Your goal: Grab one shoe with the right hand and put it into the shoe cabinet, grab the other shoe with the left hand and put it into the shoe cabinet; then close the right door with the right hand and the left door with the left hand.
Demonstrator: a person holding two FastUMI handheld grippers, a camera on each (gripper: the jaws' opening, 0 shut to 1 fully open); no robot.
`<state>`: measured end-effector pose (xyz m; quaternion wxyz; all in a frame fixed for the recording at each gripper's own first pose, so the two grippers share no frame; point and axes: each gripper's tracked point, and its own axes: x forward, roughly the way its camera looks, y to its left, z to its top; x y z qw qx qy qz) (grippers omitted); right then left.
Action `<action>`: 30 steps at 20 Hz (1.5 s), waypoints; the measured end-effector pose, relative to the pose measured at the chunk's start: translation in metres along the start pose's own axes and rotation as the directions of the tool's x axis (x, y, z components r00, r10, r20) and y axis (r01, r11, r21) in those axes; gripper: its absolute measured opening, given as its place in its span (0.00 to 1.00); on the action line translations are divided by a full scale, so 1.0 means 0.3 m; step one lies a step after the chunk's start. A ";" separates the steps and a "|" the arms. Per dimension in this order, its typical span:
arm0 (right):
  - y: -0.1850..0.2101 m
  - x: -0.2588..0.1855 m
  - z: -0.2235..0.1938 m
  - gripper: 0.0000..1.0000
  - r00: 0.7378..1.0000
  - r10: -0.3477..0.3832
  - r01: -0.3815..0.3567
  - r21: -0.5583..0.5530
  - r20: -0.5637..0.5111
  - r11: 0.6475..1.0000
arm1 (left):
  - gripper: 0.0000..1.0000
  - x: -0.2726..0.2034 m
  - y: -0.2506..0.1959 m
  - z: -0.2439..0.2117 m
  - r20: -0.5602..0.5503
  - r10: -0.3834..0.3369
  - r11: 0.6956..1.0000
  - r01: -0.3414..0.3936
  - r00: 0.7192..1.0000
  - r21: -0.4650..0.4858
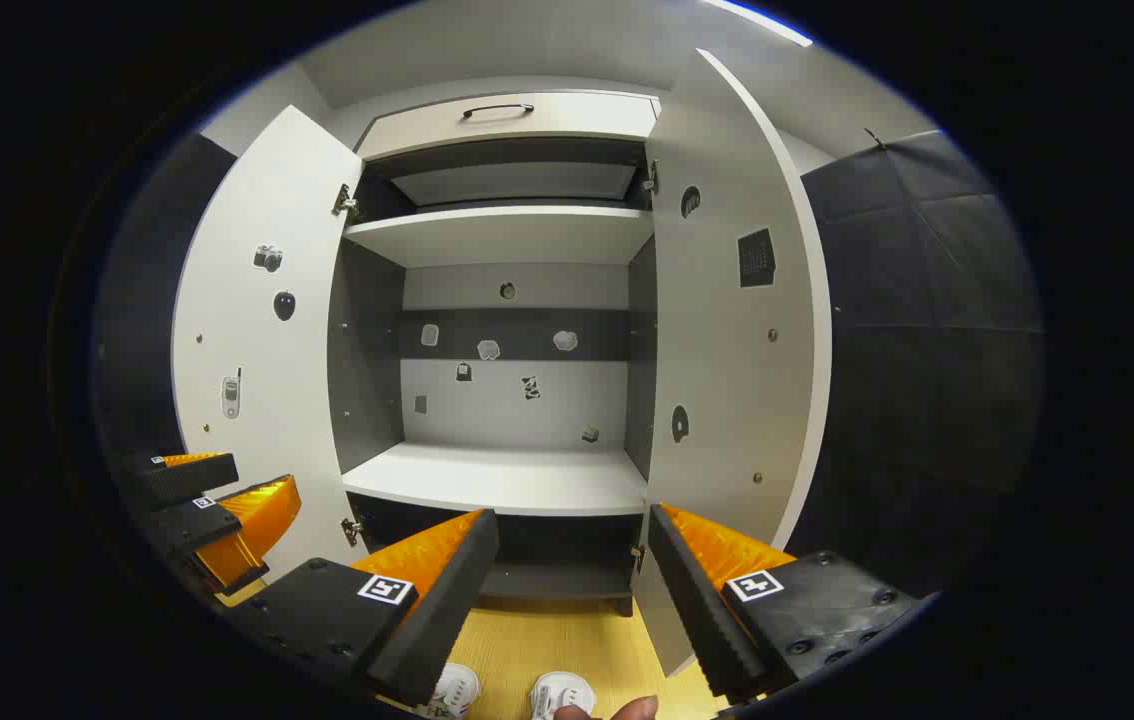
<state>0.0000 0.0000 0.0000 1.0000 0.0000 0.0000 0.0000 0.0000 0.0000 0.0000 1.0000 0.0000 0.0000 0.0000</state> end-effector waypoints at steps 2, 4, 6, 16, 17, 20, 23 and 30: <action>-0.001 0.002 0.002 0.98 1.000 -0.003 0.003 0.001 0.000 1.000 | 0.96 0.000 -0.001 0.000 0.000 0.000 1.000 0.000 1.000 -0.002; -0.001 0.002 0.005 0.98 1.000 -0.002 0.002 0.000 0.004 1.000 | 0.96 0.001 -0.002 0.000 0.000 0.000 1.000 0.000 1.000 -0.003; 0.002 -0.003 0.006 0.98 1.000 0.000 0.000 -0.005 0.006 1.000 | 0.96 0.000 -0.002 -0.002 -0.001 0.000 1.000 0.000 1.000 -0.004; -0.003 -0.011 0.024 0.98 1.000 -0.005 0.005 0.003 0.019 1.000 | 0.96 -0.009 0.006 0.008 0.008 0.010 1.000 -0.010 1.000 -0.001; 0.000 -0.012 0.023 0.98 1.000 -0.003 0.003 0.003 0.020 1.000 | 0.96 -0.010 0.011 0.011 0.011 0.013 1.000 -0.013 1.000 0.002; 0.014 -0.018 0.012 0.98 1.000 0.008 -0.009 0.002 0.011 1.000 | 0.96 -0.020 0.023 0.010 0.014 0.019 1.000 -0.020 1.000 0.006; 0.029 -0.030 -0.036 0.98 0.999 0.037 -0.036 0.010 -0.033 0.999 | 0.96 -0.026 0.044 0.005 0.012 0.034 0.999 -0.034 0.999 -0.008; 0.045 -0.099 -0.364 0.98 0.961 0.083 -0.078 0.028 -0.265 0.997 | 0.96 -0.050 0.102 -0.047 -0.005 0.068 0.998 -0.068 0.998 0.009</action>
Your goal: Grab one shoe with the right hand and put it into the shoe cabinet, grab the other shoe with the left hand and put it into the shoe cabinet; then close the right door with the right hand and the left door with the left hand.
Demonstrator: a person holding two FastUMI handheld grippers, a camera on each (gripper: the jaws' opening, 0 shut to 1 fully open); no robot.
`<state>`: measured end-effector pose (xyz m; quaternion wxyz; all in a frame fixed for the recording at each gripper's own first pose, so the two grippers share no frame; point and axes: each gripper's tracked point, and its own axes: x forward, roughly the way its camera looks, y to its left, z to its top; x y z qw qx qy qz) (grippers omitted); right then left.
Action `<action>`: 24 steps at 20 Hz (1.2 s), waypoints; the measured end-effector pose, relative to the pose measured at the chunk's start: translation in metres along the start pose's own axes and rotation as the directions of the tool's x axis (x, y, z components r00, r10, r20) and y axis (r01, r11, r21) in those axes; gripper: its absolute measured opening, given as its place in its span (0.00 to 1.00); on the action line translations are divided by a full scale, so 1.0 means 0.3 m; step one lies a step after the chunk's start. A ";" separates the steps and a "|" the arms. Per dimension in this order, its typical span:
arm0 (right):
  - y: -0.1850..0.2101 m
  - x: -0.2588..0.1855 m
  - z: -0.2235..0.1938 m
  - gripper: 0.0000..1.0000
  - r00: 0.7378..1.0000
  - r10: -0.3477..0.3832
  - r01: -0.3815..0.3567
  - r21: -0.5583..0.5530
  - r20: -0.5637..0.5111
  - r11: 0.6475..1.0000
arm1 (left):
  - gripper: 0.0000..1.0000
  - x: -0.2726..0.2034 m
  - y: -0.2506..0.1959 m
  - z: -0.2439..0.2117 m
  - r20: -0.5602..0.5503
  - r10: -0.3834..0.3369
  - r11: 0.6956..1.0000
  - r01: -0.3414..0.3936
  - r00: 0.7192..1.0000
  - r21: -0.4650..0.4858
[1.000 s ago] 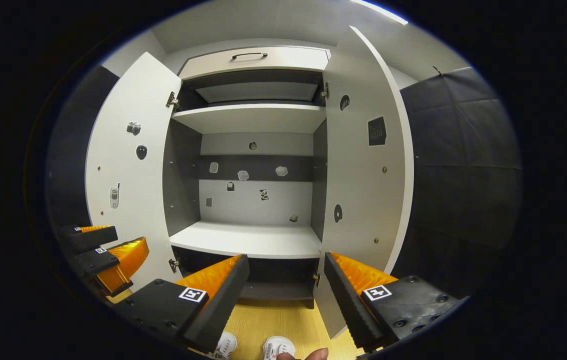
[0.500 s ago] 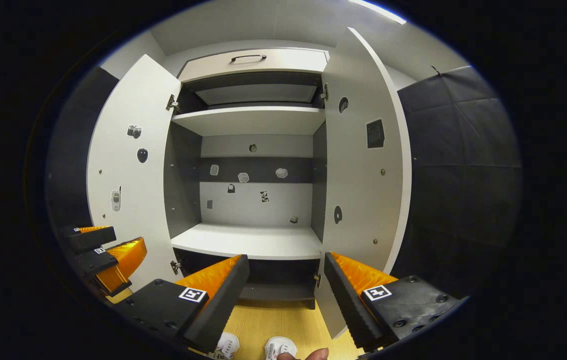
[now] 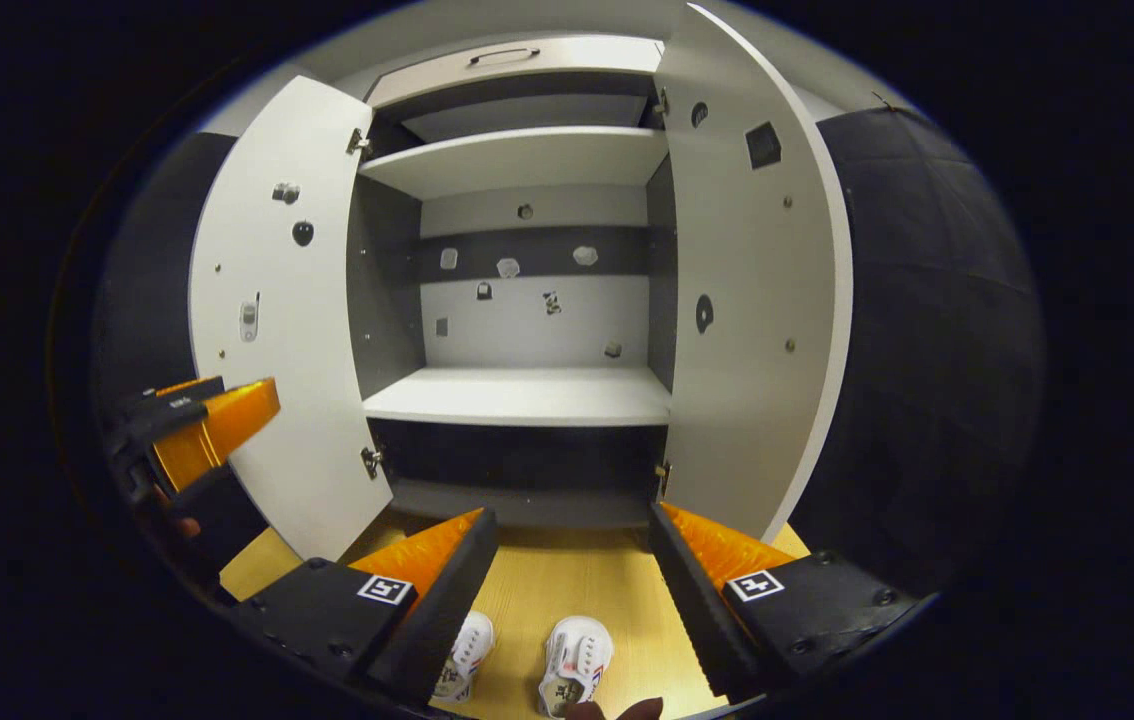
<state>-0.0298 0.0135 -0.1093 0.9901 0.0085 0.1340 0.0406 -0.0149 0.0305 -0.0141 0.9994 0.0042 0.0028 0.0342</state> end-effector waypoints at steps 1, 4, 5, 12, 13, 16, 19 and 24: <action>0.009 0.006 -0.071 0.98 0.999 0.010 -0.011 -0.001 -0.047 1.000 | 0.96 -0.004 0.009 -0.013 -0.007 0.003 1.000 -0.003 1.000 0.002; 0.049 0.001 -0.271 0.98 0.985 0.049 -0.046 0.024 -0.167 0.999 | 0.96 -0.016 0.036 -0.040 -0.023 0.010 1.000 -0.010 1.000 0.007; 0.064 0.001 -0.340 0.98 0.977 0.062 -0.056 0.035 -0.205 0.998 | 0.96 -0.023 0.042 -0.050 -0.026 0.010 1.000 -0.010 1.000 0.004; 0.096 -0.033 -0.763 1.00 0.901 0.077 -0.031 0.114 -0.427 0.993 | 0.96 -0.039 0.077 -0.088 -0.045 -0.003 1.000 0.004 0.999 0.010; 0.097 -0.033 -0.806 0.99 0.893 0.079 -0.027 0.122 -0.443 0.992 | 0.96 -0.044 0.078 -0.095 -0.048 -0.008 1.000 0.008 0.999 0.010; 0.101 -0.016 -0.927 0.97 0.872 0.081 -0.018 0.135 -0.483 0.991 | 0.96 -0.062 0.070 -0.114 -0.059 -0.025 1.000 0.025 0.998 0.000; 0.091 0.028 -1.016 0.97 0.868 0.063 0.003 0.131 -0.493 0.991 | 0.96 -0.074 0.062 -0.126 -0.064 -0.037 0.999 0.036 0.997 -0.017; 0.094 0.143 -1.089 0.82 0.891 0.033 0.028 0.128 -0.453 0.991 | 0.96 -0.093 0.068 -0.149 -0.076 -0.036 0.999 0.034 0.996 -0.025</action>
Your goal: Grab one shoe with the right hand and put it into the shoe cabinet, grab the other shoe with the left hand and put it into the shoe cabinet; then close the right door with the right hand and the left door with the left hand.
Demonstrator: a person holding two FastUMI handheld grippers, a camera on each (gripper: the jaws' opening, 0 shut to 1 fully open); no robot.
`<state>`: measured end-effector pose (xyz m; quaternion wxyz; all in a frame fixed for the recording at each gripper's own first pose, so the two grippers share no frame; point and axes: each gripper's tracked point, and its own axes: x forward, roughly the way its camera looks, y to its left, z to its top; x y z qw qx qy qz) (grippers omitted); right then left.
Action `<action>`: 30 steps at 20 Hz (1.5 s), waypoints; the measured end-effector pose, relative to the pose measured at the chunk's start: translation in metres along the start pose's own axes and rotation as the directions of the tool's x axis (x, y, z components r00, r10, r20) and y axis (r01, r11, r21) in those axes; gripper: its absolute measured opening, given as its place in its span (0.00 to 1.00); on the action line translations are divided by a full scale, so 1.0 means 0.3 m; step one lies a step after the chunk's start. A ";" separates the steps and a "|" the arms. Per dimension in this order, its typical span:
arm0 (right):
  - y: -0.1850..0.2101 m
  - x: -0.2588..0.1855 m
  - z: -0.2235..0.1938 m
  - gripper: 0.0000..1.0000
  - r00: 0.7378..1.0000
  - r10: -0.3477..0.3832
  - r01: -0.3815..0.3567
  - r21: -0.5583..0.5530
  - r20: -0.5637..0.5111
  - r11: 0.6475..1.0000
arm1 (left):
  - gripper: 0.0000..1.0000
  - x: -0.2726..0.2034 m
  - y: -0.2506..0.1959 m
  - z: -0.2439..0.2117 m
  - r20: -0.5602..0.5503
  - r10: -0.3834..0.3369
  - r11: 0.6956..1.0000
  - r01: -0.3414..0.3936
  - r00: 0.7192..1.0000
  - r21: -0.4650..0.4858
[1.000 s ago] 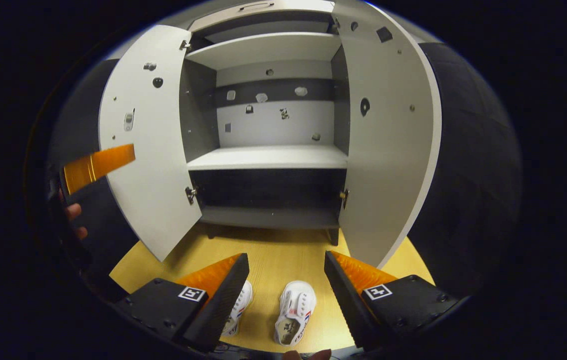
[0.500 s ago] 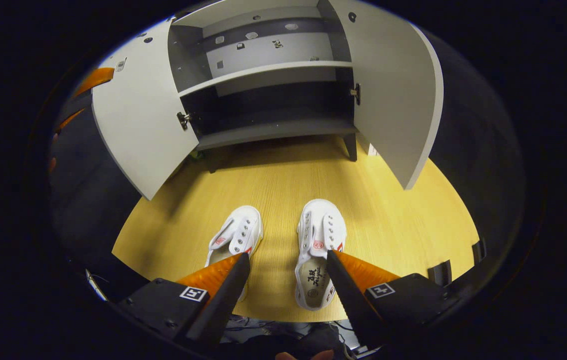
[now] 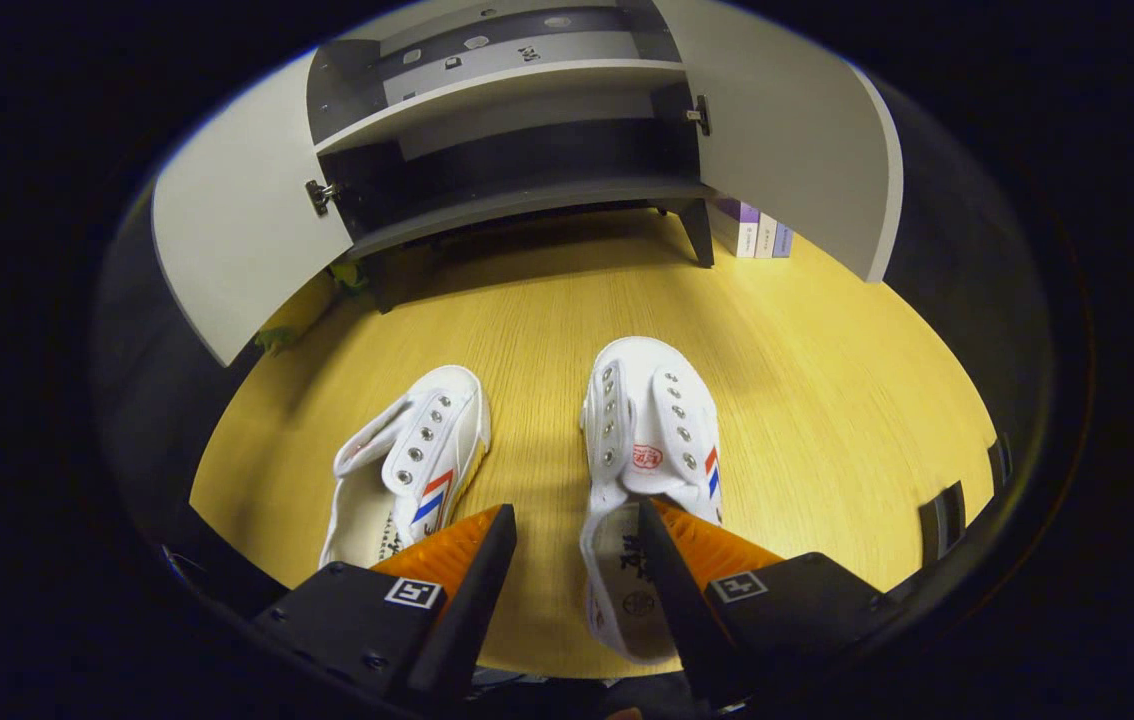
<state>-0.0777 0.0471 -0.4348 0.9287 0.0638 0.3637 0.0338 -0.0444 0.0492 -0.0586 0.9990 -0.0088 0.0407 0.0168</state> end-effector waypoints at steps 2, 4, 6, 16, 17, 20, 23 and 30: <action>-0.002 0.044 0.008 0.74 0.999 -0.026 0.026 -0.005 0.035 1.000 | 0.96 -0.005 0.008 -0.008 -0.002 0.009 1.000 -0.009 1.000 0.007; 0.001 0.092 0.017 0.71 0.996 -0.054 0.054 -0.003 0.065 0.999 | 0.96 -0.011 0.020 -0.015 -0.004 0.022 1.000 -0.022 1.000 0.014; -0.023 0.126 0.046 0.70 0.991 -0.089 0.089 -0.003 0.105 0.996 | 0.96 -0.018 0.028 -0.026 -0.009 0.033 0.999 -0.033 0.999 0.018; -0.051 0.191 0.113 0.09 0.994 -0.053 0.055 -0.024 0.095 0.998 | 0.96 -0.032 0.050 -0.057 -0.022 0.064 0.997 -0.063 0.998 0.052; -0.056 0.185 0.125 0.09 0.995 -0.047 0.048 -0.014 0.094 0.999 | 0.96 -0.032 0.050 -0.053 -0.022 0.066 0.997 -0.065 0.998 0.049; -0.060 0.146 0.183 0.09 0.993 -0.036 0.037 -0.009 0.109 0.999 | 0.96 -0.037 0.051 -0.050 -0.016 0.069 0.996 -0.068 0.998 0.054; -0.029 0.062 0.275 0.09 0.986 -0.013 0.012 0.006 0.165 1.000 | 0.95 -0.043 0.053 -0.046 -0.012 0.069 0.996 -0.068 0.998 0.063; 0.055 -0.183 0.595 0.08 0.959 0.012 -0.017 0.014 0.284 1.000 | 0.95 -0.050 0.044 -0.049 -0.012 0.054 0.998 -0.053 0.998 0.027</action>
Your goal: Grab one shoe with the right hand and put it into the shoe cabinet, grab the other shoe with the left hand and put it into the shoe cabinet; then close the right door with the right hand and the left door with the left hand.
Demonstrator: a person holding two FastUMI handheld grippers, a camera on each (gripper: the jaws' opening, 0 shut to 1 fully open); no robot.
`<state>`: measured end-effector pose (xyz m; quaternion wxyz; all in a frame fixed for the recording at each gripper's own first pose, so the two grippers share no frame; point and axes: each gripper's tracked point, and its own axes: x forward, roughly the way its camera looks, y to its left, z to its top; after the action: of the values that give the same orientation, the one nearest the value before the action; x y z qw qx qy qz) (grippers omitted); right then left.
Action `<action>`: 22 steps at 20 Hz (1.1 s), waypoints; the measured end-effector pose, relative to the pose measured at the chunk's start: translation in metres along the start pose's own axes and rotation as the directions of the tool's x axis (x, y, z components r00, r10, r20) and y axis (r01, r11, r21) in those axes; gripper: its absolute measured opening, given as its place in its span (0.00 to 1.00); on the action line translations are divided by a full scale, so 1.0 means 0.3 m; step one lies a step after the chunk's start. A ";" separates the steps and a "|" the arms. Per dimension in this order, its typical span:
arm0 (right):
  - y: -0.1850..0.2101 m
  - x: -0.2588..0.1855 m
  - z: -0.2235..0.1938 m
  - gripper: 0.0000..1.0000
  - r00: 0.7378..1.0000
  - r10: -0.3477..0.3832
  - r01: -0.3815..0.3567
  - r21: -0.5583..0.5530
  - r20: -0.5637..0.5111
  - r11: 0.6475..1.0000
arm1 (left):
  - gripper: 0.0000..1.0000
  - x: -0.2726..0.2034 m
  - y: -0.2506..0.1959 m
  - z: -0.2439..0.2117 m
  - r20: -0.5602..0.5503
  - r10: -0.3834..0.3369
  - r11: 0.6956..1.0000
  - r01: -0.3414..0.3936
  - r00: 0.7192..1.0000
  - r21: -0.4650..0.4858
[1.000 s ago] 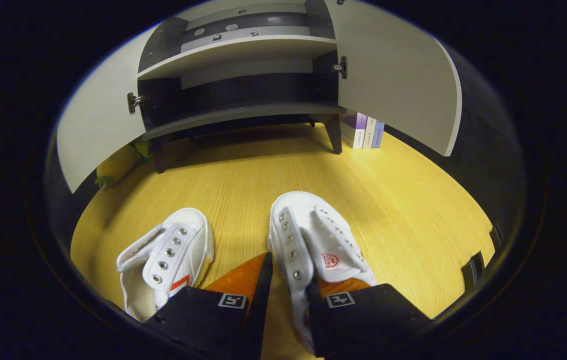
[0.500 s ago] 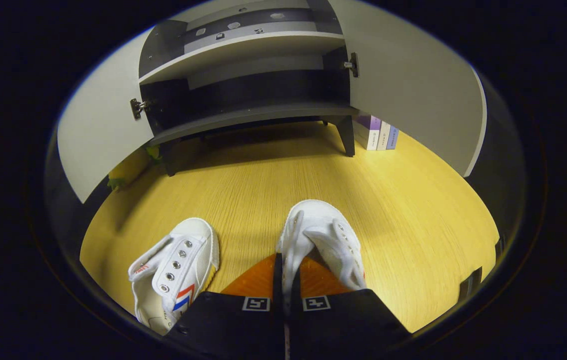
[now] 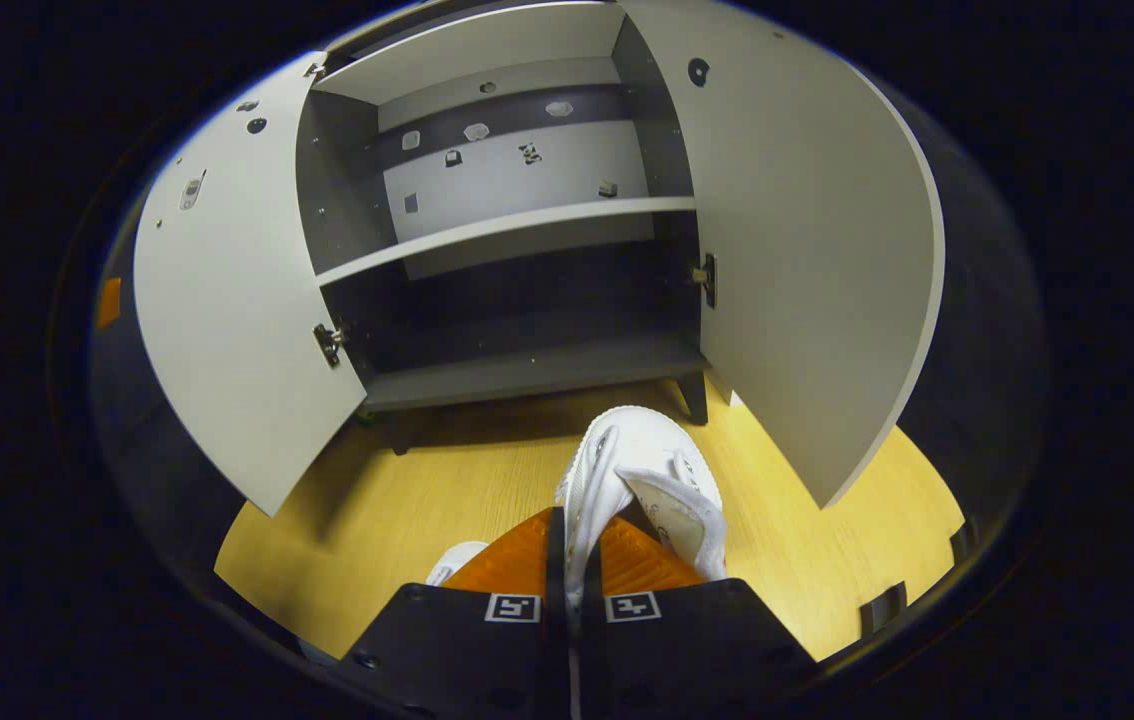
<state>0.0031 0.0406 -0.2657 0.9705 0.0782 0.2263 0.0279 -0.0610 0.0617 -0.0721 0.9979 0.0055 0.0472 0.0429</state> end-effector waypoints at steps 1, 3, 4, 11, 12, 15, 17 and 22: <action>0.020 -0.011 0.060 0.08 1.000 0.001 -0.001 0.002 0.020 1.000 | 0.95 0.000 0.000 0.003 0.003 -0.002 1.000 0.002 1.000 -0.004; 0.052 -0.038 0.164 0.08 0.999 0.003 -0.004 0.005 0.046 1.000 | 0.95 0.003 0.001 0.008 0.009 -0.008 1.000 0.008 1.000 -0.016; 0.069 -0.045 0.218 0.09 0.998 0.004 -0.004 0.005 0.060 1.000 | 0.95 0.004 0.003 0.011 0.012 -0.008 1.000 0.008 1.000 -0.021; 0.198 -0.034 0.645 0.09 0.981 0.024 -0.026 0.008 0.192 1.000 | 0.95 0.035 -0.001 0.015 0.014 -0.027 0.999 0.028 1.000 -0.030; 0.205 -0.024 0.701 0.08 0.977 0.025 -0.027 0.005 0.212 1.000 | 0.95 0.043 -0.003 0.012 0.013 -0.033 0.999 0.033 0.999 -0.030; 0.233 0.045 0.854 0.08 0.972 0.034 -0.030 -0.021 0.234 0.999 | 0.95 0.067 -0.012 0.016 0.013 -0.045 0.998 0.046 0.999 -0.037; 0.243 0.116 0.924 0.08 0.973 0.035 -0.027 -0.038 0.229 0.999 | 0.95 0.079 -0.025 0.015 0.010 -0.054 0.997 0.054 0.998 -0.045; 0.239 0.377 1.027 0.08 0.988 0.030 -0.017 -0.086 0.153 0.996 | 0.95 0.103 -0.057 0.009 0.003 -0.060 0.997 0.060 0.998 -0.050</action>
<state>0.2398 0.0785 -0.0303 0.9871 0.0417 0.1485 0.0428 -0.0288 0.0474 -0.0726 0.9986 -0.0208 0.0456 0.0139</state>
